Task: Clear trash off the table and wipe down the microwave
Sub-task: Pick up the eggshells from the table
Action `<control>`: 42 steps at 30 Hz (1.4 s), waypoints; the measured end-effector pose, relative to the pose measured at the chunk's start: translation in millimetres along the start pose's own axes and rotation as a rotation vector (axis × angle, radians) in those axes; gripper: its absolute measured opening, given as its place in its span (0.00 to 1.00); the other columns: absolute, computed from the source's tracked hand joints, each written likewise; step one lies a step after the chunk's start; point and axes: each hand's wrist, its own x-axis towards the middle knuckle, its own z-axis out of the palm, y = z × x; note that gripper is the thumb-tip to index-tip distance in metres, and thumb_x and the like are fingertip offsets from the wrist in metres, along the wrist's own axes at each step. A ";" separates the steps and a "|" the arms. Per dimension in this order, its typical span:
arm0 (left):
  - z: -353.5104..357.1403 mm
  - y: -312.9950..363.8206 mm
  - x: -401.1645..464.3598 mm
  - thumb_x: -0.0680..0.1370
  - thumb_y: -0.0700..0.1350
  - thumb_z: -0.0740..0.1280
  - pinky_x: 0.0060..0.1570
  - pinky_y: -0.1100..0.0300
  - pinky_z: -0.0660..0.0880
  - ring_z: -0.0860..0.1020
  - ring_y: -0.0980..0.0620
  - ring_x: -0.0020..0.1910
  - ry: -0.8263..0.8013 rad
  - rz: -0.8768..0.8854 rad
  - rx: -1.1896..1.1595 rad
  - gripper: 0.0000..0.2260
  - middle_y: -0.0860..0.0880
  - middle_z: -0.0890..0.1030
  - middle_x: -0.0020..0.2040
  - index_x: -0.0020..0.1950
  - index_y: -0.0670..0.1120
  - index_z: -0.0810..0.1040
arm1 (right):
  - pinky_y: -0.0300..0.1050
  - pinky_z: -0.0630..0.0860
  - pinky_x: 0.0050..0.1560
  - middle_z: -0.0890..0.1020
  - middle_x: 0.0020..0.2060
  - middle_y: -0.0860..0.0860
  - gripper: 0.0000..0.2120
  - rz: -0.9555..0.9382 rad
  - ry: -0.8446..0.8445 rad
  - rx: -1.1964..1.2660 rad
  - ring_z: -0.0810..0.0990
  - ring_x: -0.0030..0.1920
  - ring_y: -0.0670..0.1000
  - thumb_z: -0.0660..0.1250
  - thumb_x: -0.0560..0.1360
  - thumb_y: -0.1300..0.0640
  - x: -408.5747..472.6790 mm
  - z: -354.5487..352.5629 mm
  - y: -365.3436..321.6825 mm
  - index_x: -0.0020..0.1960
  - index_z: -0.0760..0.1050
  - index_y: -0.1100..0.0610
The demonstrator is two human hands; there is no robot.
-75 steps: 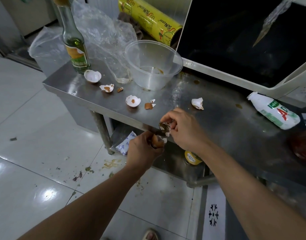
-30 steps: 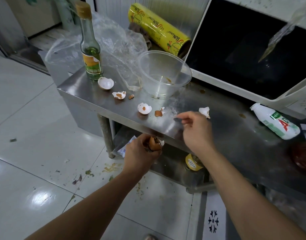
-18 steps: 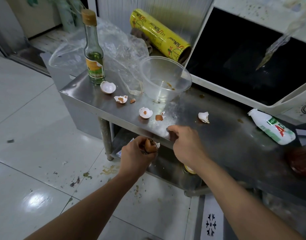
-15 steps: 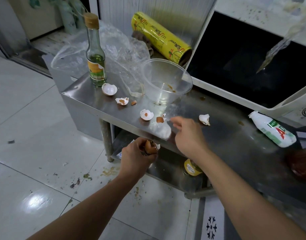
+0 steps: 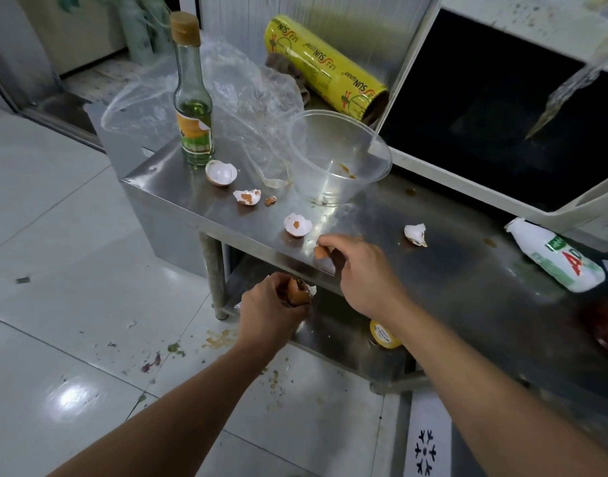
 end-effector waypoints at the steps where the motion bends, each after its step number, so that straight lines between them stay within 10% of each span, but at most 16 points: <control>1: 1.6 -0.6 0.9 0.67 0.45 0.76 0.43 0.73 0.68 0.74 0.62 0.45 -0.004 -0.004 -0.001 0.20 0.58 0.78 0.48 0.56 0.52 0.77 | 0.42 0.71 0.56 0.78 0.57 0.52 0.21 0.019 0.028 -0.005 0.73 0.59 0.52 0.59 0.72 0.73 0.5 -1.8 3.1 0.60 0.75 0.57; 13: 8.3 7.5 3.2 0.66 0.45 0.77 0.45 0.67 0.74 0.78 0.57 0.46 0.044 -0.002 -0.047 0.18 0.55 0.80 0.47 0.53 0.50 0.78 | 0.13 0.53 0.52 0.74 0.63 0.50 0.27 -0.051 0.036 -0.025 0.67 0.63 0.47 0.57 0.69 0.77 -19.1 15.3 -1.7 0.63 0.73 0.59; 19: -0.9 9.7 -0.9 0.65 0.43 0.78 0.43 0.73 0.71 0.77 0.61 0.44 0.060 0.025 -0.087 0.18 0.57 0.79 0.45 0.53 0.49 0.79 | 0.14 0.51 0.55 0.73 0.65 0.50 0.28 -0.067 -0.003 -0.008 0.67 0.66 0.47 0.58 0.70 0.76 -31.1 17.5 -8.8 0.66 0.71 0.58; 27: -7.3 8.3 -1.0 0.65 0.43 0.78 0.47 0.71 0.71 0.78 0.60 0.47 0.041 0.014 -0.124 0.20 0.55 0.81 0.48 0.55 0.49 0.78 | 0.38 0.64 0.62 0.72 0.63 0.50 0.30 0.066 0.093 0.029 0.67 0.65 0.49 0.58 0.70 0.76 -12.1 17.5 -18.1 0.68 0.67 0.55; 34: -5.2 8.3 1.4 0.65 0.43 0.78 0.38 0.75 0.70 0.78 0.60 0.43 0.067 0.002 -0.104 0.18 0.56 0.80 0.44 0.52 0.50 0.79 | 0.18 0.59 0.50 0.71 0.65 0.53 0.27 0.009 0.017 0.019 0.69 0.64 0.50 0.57 0.73 0.72 -36.9 26.3 -29.9 0.69 0.68 0.54; 42: -3.3 5.1 1.4 0.66 0.44 0.77 0.34 0.77 0.67 0.74 0.63 0.42 0.048 0.022 -0.087 0.20 0.60 0.76 0.45 0.55 0.51 0.77 | 0.35 0.62 0.61 0.74 0.63 0.54 0.25 0.326 0.260 -0.033 0.68 0.65 0.53 0.58 0.72 0.75 -31.4 -2.5 3.3 0.66 0.70 0.60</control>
